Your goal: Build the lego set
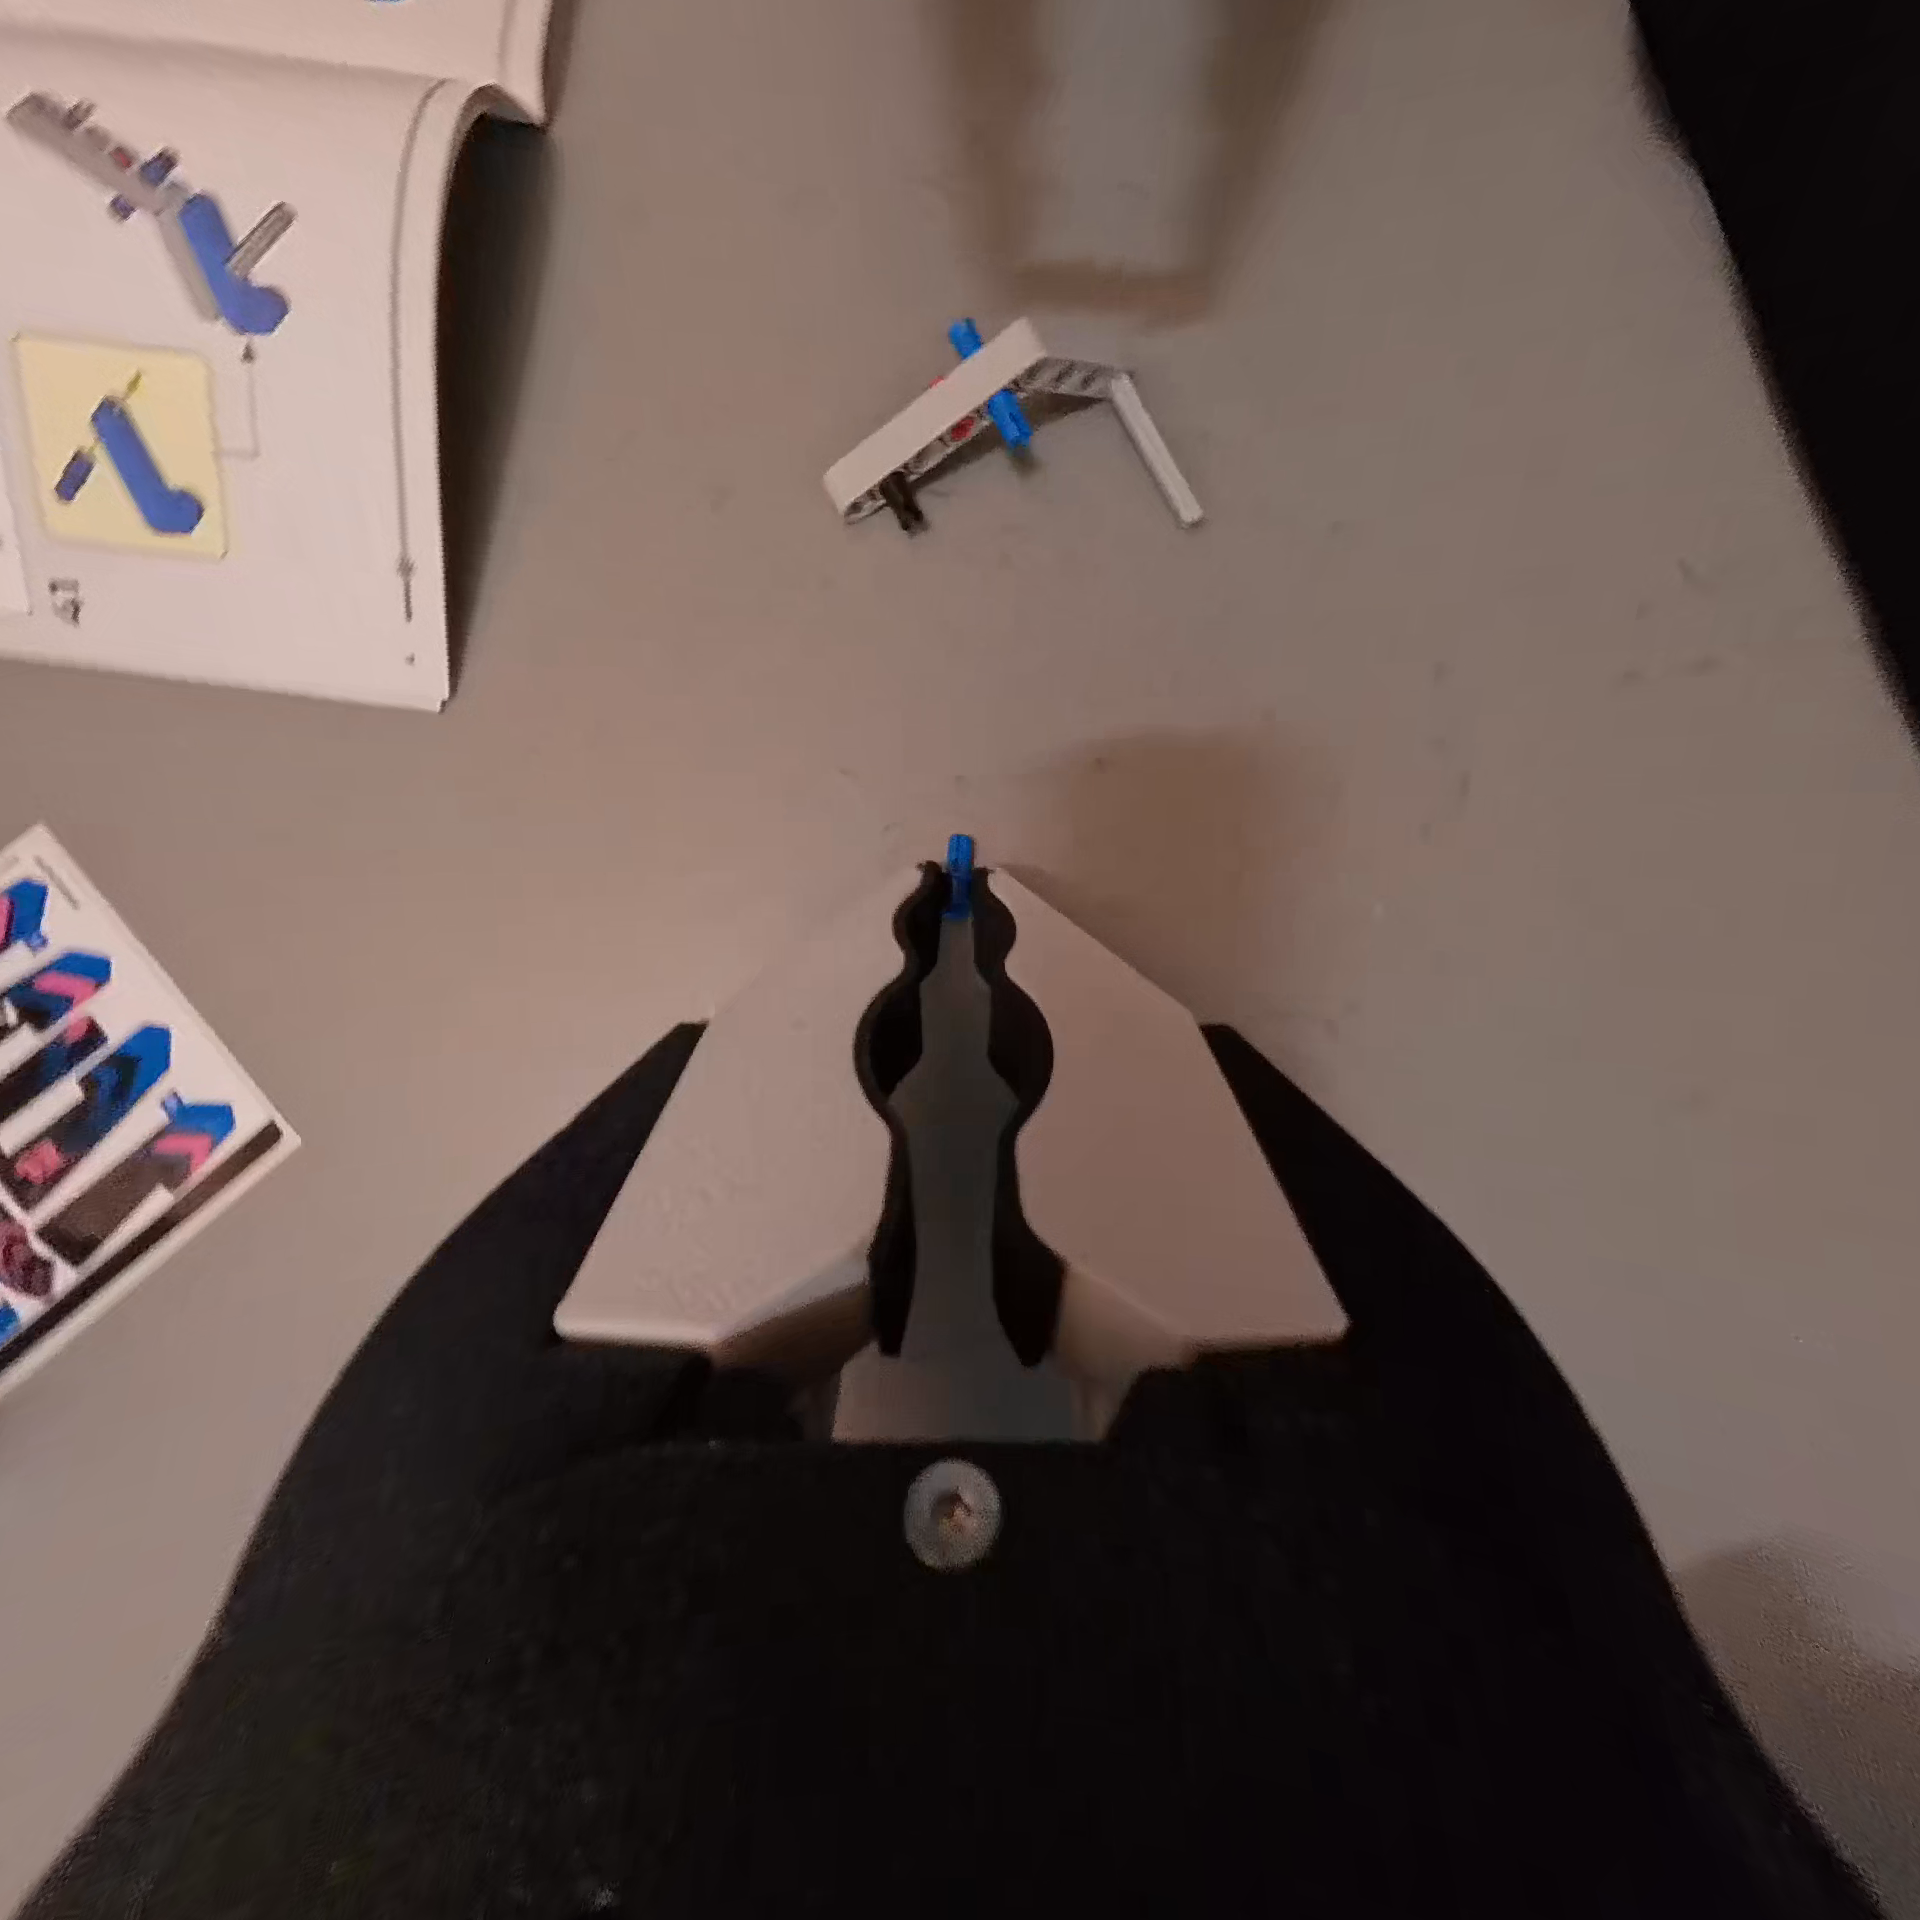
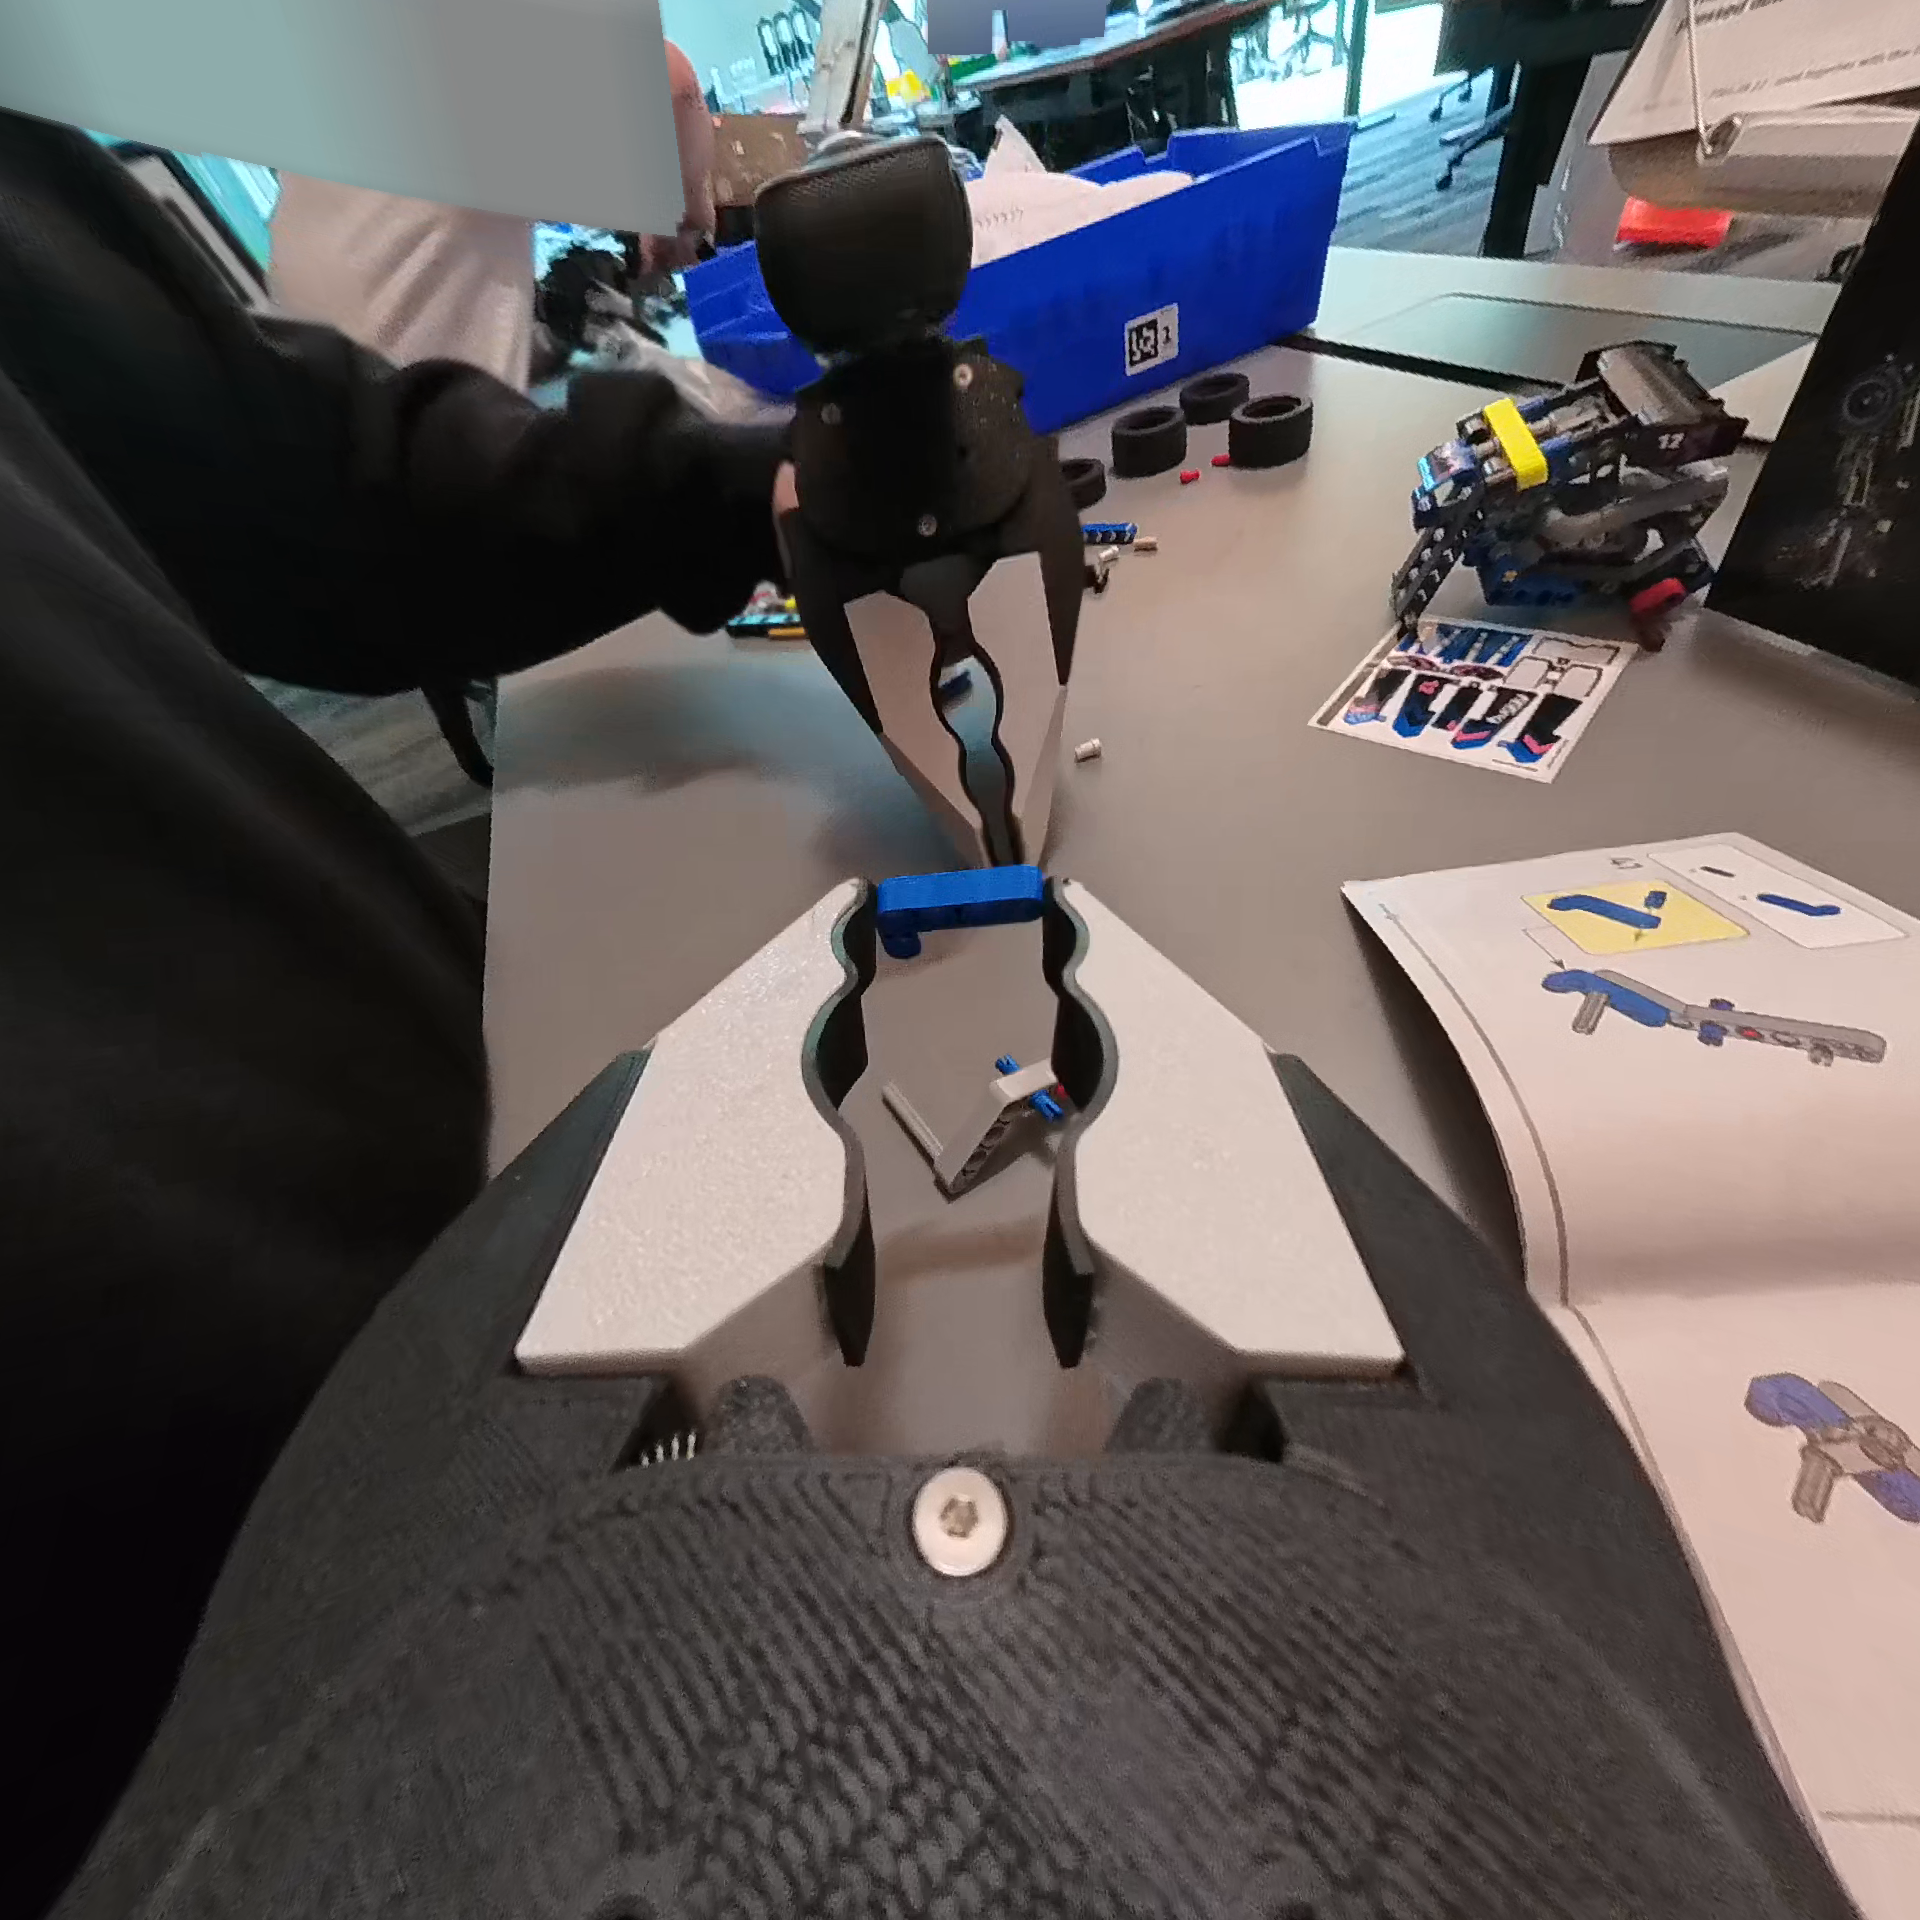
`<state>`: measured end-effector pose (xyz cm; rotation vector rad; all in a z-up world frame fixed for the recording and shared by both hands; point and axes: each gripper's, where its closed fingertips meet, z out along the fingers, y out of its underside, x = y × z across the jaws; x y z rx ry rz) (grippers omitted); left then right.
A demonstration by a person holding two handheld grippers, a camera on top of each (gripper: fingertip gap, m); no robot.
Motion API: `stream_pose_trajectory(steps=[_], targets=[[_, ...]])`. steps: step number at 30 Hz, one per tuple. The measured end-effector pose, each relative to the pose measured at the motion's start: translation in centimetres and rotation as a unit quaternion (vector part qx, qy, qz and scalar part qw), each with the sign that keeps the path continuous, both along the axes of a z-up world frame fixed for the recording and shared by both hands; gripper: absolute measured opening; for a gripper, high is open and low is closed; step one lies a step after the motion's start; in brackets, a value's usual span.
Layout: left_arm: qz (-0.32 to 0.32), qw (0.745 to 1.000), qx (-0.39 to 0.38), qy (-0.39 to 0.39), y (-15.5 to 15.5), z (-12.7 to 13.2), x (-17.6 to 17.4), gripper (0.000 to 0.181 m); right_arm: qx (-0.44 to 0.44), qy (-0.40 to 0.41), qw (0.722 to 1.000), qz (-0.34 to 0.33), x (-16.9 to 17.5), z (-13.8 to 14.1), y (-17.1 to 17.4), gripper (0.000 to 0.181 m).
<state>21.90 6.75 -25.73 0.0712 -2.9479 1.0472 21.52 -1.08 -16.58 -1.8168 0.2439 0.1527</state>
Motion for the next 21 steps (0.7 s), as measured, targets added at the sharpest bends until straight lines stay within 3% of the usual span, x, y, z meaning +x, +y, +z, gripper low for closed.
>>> stream_pose_trajectory(steps=[4, 7, 9, 12, 15, 17, 21], targets=[[0.082, 0.996, -0.009, -0.034, -0.3, 0.5, 0.4, 0.001, 0.042, 0.007, 0.999, -0.006, 0.4, 0.4, 0.3, 0.031], [0.124, 0.984, -0.101, -0.078, -2.8, 5.8, 0.2, 0.001, 0.092, -0.001, 0.996, -0.005, 0.5, 1.5, 0.3, 0.031], [0.134, 0.972, -0.108, -0.161, -3.6, 8.9, 0.7, 0.001, 0.108, -0.020, 0.994, 0.007, 0.0, 2.0, 0.5, 0.031], [0.103, 0.944, -0.089, -0.299, -4.8, 12.2, 0.6, 0.001, 0.112, -0.058, 0.992, 0.002, 0.0, 2.3, 1.1, 0.031], [0.056, 0.911, -0.027, -0.408, -5.2, 12.9, 0.4, 0.001, 0.120, -0.095, 0.988, 0.006, -0.5, 3.4, 1.5, 0.031], [0.027, 0.893, 0.001, -0.450, -5.5, 12.9, 0.2, 0.001, 0.106, -0.105, 0.989, 0.019, -0.9, 3.2, 1.8, 0.031], [-0.017, 0.881, 0.024, -0.472, -5.9, 12.5, -0.4, 0.001, 0.097, -0.116, 0.988, 0.029, -1.6, 3.3, 2.3, 0.031]])
